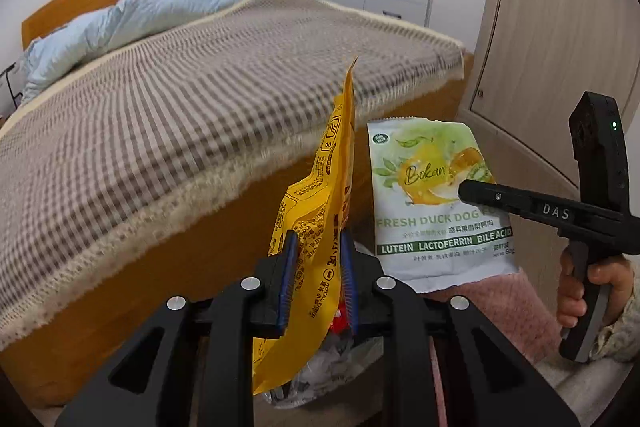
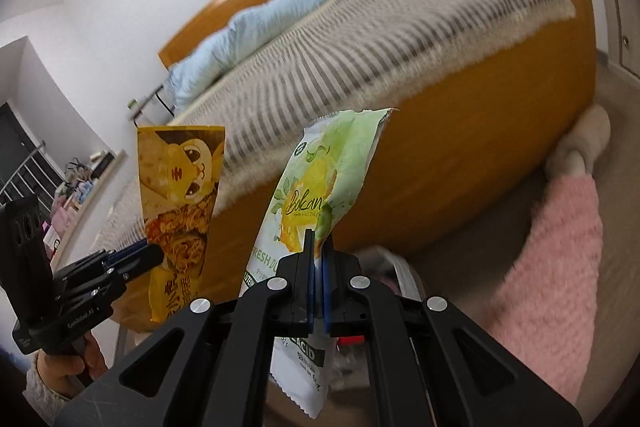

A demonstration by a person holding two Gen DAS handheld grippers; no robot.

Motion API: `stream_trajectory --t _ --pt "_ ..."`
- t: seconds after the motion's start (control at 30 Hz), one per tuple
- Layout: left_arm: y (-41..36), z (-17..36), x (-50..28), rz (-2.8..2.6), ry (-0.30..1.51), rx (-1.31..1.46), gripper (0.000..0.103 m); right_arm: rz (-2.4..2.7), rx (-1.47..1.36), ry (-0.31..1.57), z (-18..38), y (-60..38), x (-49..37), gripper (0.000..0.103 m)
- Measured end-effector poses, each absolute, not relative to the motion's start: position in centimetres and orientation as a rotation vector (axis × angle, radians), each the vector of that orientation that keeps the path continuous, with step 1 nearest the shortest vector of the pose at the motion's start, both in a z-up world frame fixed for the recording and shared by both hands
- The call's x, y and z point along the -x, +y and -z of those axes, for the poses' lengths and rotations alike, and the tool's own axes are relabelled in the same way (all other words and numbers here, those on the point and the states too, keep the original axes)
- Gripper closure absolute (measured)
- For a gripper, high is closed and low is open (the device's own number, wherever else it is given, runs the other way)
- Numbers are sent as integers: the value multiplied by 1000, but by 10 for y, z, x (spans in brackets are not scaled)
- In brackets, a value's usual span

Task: Collect trash
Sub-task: 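Lift the yellow wrapper and packet off the bed and carry them over the bin bag, then open the left tool to drop the yellow wrapper into the bin bag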

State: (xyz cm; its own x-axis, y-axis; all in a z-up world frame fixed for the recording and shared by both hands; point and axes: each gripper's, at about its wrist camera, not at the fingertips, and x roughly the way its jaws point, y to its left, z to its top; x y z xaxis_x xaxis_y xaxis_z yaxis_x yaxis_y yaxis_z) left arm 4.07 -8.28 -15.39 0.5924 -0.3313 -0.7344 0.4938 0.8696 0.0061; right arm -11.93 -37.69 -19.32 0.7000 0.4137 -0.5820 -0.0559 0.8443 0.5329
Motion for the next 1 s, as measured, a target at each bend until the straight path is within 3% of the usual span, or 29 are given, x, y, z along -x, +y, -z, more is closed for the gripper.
stream_trajectory --t 0.37,1.0 --pt "-103 236 -64 550 965 -308 84 -186 -527 888 237 -393 122 100" --pt "-157 386 -144 683 1151 -807 84 -126 -555 1007 278 -393 105 100"
